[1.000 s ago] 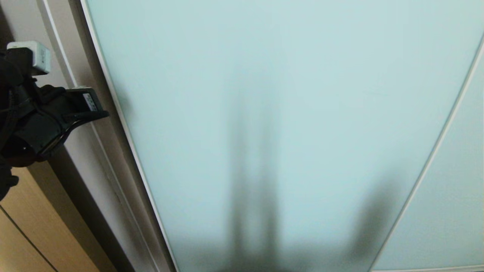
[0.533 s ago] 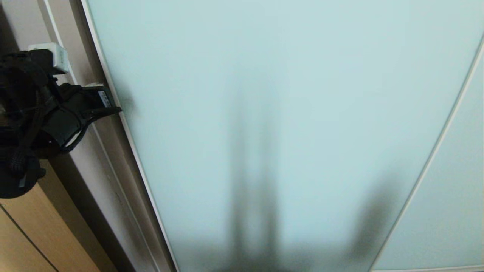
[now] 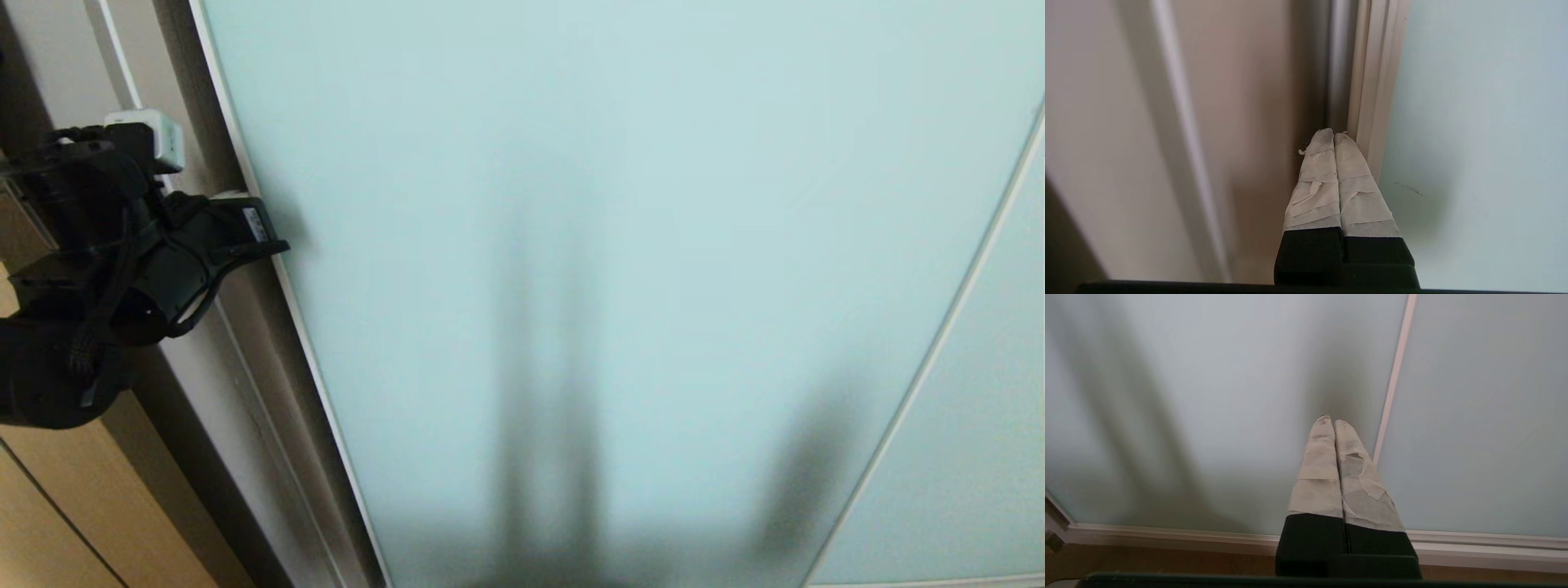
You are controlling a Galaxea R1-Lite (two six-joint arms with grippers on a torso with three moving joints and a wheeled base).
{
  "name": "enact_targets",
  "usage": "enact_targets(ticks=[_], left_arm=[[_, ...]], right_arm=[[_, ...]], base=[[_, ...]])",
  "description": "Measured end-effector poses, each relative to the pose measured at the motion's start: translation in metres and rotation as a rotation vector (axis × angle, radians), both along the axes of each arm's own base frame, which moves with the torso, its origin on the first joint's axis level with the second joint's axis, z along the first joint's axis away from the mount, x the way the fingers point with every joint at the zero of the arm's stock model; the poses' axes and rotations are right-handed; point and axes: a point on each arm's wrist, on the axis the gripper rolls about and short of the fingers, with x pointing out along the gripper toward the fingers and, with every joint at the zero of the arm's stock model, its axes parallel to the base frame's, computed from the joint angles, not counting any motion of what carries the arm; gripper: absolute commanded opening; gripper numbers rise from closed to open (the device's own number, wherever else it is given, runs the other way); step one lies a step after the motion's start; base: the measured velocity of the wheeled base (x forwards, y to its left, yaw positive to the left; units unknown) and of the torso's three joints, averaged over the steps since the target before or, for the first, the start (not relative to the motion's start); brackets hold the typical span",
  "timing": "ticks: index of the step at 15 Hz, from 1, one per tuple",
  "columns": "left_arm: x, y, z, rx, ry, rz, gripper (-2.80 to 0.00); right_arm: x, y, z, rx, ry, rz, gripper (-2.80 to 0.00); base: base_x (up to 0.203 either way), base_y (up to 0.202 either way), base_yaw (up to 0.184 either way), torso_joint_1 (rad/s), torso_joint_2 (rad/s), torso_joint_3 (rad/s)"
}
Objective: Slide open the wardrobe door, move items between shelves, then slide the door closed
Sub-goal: Open the door
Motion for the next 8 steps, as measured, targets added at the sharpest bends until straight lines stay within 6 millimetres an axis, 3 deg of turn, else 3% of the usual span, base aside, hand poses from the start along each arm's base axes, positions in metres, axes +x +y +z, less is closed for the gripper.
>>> enact_targets(ticks=[8], left_arm=[[-0.006,-0.062,-0.005,-0.001,0.019,-0.175,-2.8]], right_arm=[[0.0,0.0,0.0,0.0,0.0,0.0,-2.8]], base=[[0.0,0.0,0.0,0.0,0.0,0.0]])
